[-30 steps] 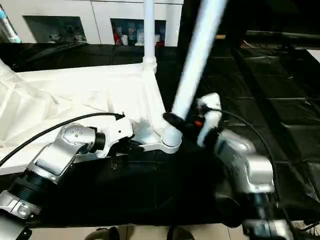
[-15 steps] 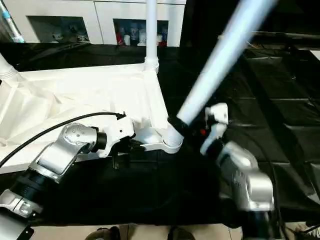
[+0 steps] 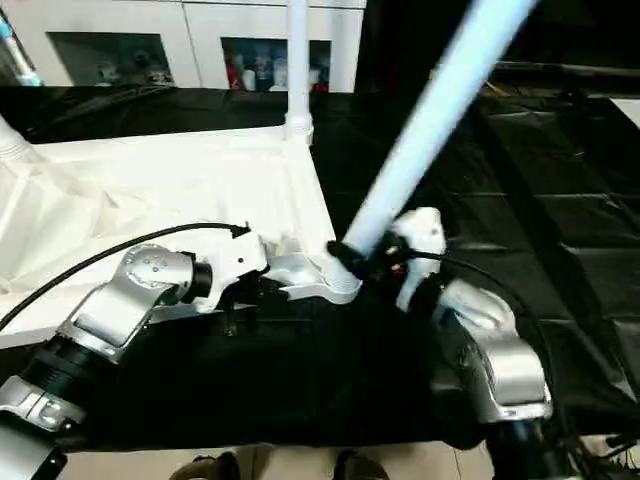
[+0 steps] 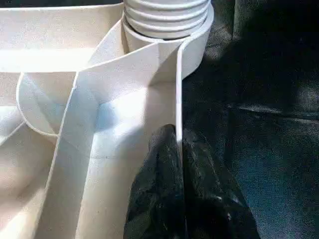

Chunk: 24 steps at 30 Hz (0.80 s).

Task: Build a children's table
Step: Insert table leg to table base

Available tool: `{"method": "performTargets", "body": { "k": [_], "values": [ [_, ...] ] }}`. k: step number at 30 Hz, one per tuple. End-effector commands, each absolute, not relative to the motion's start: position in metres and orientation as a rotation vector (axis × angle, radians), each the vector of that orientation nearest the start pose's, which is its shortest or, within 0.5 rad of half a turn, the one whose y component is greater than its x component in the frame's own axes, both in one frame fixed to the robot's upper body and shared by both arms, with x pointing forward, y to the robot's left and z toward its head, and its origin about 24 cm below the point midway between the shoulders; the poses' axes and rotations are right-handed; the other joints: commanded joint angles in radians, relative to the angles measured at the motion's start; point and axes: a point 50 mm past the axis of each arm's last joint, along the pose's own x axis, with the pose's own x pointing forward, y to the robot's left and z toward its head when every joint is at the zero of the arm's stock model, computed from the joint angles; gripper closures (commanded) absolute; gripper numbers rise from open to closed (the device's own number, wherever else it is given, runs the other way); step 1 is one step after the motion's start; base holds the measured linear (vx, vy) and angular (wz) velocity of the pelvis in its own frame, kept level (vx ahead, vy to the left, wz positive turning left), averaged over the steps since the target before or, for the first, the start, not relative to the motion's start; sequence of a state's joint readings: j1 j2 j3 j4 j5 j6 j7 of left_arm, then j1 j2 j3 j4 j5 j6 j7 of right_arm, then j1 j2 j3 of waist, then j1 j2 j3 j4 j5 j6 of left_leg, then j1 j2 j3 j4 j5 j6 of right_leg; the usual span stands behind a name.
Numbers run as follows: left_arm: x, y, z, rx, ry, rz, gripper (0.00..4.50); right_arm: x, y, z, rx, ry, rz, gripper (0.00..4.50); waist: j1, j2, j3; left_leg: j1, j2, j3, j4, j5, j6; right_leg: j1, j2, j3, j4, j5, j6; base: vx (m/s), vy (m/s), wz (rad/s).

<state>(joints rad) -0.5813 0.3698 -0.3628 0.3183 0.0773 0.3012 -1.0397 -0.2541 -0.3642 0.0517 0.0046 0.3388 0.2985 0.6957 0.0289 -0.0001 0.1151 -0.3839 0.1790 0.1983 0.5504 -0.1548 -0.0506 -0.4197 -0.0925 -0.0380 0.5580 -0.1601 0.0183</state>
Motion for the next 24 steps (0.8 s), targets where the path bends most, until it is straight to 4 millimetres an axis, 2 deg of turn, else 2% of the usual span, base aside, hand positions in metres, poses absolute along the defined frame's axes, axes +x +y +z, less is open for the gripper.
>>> {"method": "performTargets", "body": {
  "k": [1,3,5,6,7,8,12,15,16,19,24],
  "values": [
    [0.321,0.120,0.072,0.580,0.432,-1.127,4.50,0.274,-0.156,0.046,-0.055,0.360,0.843,2.66,-0.004,-0.011,-0.037,0.023,0.045,-0.035,-0.083,-0.480,-0.001,0.011,-0.051,0.031,-0.097,-0.640,-0.090,0.000,0.000,0.00],
    [0.320,0.120,0.072,0.582,0.433,-1.129,4.50,0.274,-0.154,0.047,-0.065,0.380,0.869,2.66,-0.007,-0.008,-0.036,0.020,0.045,-0.037,-0.085,-0.480,-0.003,0.012,-0.051,0.031,-0.096,-0.640,-0.088,0.000,0.000,0.00],
    [0.320,0.120,0.072,0.581,0.435,-1.131,4.50,0.274,-0.153,0.048,-0.057,0.405,0.886,2.66,-0.007,-0.008,-0.036,0.027,0.045,-0.036,-0.083,-0.494,-0.004,0.007,-0.050,0.032,-0.100,-0.645,-0.089,0.000,0.000,0.00],
    [0.319,0.119,0.071,0.583,0.436,-1.132,4.50,0.273,-0.153,0.047,-0.069,0.428,0.903,2.66,-0.009,-0.017,-0.040,0.024,0.045,-0.036,-0.082,-0.489,-0.002,0.010,-0.049,0.030,-0.098,-0.642,-0.089,0.000,0.000,0.00],
    [0.319,0.120,0.071,0.585,0.437,-1.132,4.50,0.273,-0.153,0.046,-0.082,0.446,0.913,2.66,-0.005,-0.012,-0.040,0.025,0.047,-0.035,-0.082,-0.475,-0.001,0.008,-0.051,0.033,-0.097,-0.623,-0.093,0.000,0.000,0.00],
    [0.318,0.120,0.070,0.588,0.441,-1.135,4.50,0.273,-0.154,0.045,-0.094,0.456,0.912,2.66,-0.005,-0.014,-0.042,0.026,0.048,-0.034,-0.082,-0.471,0.000,0.009,-0.050,0.034,-0.096,-0.611,-0.096,0.000,0.000,0.00],
    [0.314,0.122,0.067,0.612,0.461,-1.163,4.50,0.283,-0.154,0.044,-0.085,0.460,0.851,2.66,-0.007,-0.014,-0.045,0.021,0.047,-0.033,-0.083,-0.466,-0.006,0.012,-0.049,0.033,-0.089,-0.561,-0.115,0.000,0.000,0.00],
    [0.311,0.124,0.064,0.640,0.480,-1.183,4.50,0.291,-0.153,0.045,-0.092,0.455,0.831,2.66,-0.011,-0.013,-0.046,0.023,0.047,-0.034,-0.083,-0.482,-0.013,0.011,-0.047,0.032,-0.087,-0.545,-0.123,0.000,0.000,0.00],
    [0.310,0.124,0.064,0.641,0.483,-1.191,4.50,0.296,-0.151,0.047,-0.083,0.451,0.816,2.66,-0.017,-0.014,-0.047,0.021,0.046,-0.036,-0.085,-0.500,-0.020,0.013,-0.047,0.030,-0.087,-0.553,-0.122,0.000,0.000,0.00],
    [0.309,0.125,0.064,0.638,0.487,-1.203,4.50,0.299,-0.150,0.048,-0.058,0.458,0.804,2.66,-0.027,-0.016,-0.045,0.024,0.044,-0.041,-0.084,-0.537,-0.027,0.009,-0.048,0.028,-0.092,-0.607,-0.109,0.000,0.000,0.00],
    [0.308,0.125,0.065,0.641,0.489,-1.203,4.50,0.298,-0.153,0.040,-0.060,0.503,0.802,2.66,-0.033,-0.018,-0.043,0.028,0.044,-0.045,-0.083,-0.567,-0.029,0.005,-0.050,0.025,-0.101,-0.666,-0.087,0.000,0.000,0.00]
  ]
}}
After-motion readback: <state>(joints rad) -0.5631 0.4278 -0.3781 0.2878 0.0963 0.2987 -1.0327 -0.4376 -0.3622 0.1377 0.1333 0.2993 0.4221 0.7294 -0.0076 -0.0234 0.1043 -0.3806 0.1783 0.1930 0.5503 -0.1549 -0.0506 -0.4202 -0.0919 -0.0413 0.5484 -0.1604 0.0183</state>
